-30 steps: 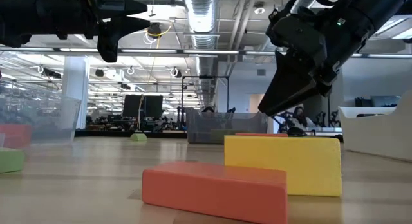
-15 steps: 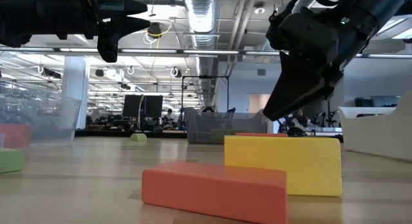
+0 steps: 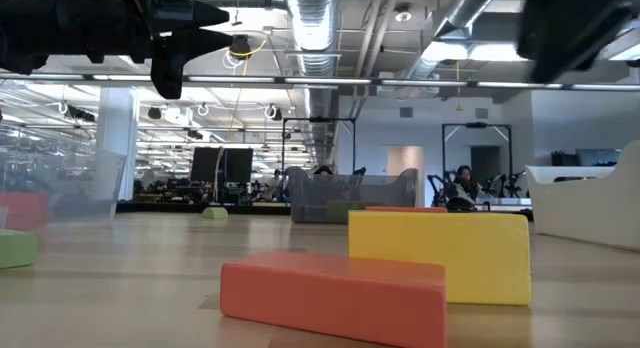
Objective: Sort & place blocks by color
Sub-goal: Put the green block into the black bin
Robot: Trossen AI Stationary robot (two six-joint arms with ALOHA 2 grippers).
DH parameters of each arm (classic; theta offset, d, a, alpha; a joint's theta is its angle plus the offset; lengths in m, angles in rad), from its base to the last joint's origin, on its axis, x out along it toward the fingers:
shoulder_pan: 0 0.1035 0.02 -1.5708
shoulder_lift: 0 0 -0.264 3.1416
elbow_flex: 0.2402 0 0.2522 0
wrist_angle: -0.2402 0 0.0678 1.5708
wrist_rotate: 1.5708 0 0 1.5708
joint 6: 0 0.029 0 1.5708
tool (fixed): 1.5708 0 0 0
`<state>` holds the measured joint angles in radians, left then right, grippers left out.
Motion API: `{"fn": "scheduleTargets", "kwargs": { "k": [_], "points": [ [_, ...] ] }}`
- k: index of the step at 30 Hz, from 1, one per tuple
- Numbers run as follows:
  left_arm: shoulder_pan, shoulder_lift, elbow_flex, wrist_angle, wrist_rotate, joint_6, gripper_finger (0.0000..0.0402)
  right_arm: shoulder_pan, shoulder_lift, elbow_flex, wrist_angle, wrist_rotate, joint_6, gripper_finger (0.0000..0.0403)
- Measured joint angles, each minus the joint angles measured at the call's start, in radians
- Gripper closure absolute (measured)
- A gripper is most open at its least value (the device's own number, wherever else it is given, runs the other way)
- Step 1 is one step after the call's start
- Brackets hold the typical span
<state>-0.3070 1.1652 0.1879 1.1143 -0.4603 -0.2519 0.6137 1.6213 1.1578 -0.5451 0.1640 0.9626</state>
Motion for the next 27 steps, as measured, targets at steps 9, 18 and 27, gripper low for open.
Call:
{"fn": "scheduleTargets", "kwargs": {
  "k": [9,18,27],
  "points": [
    [0.000,0.000,0.000,0.002,0.000,-0.021,0.0263,0.169,0.002,0.075,-0.060,-0.009,0.208,0.0267],
    [0.000,0.000,0.000,0.002,0.001,-0.023,0.0263,0.229,0.040,0.075,-0.101,-0.042,0.391,0.0229],
    [0.000,0.000,0.000,-0.001,0.001,-0.023,0.0263,0.228,0.082,0.074,-0.262,-0.077,0.427,0.0140]
  ]
}}
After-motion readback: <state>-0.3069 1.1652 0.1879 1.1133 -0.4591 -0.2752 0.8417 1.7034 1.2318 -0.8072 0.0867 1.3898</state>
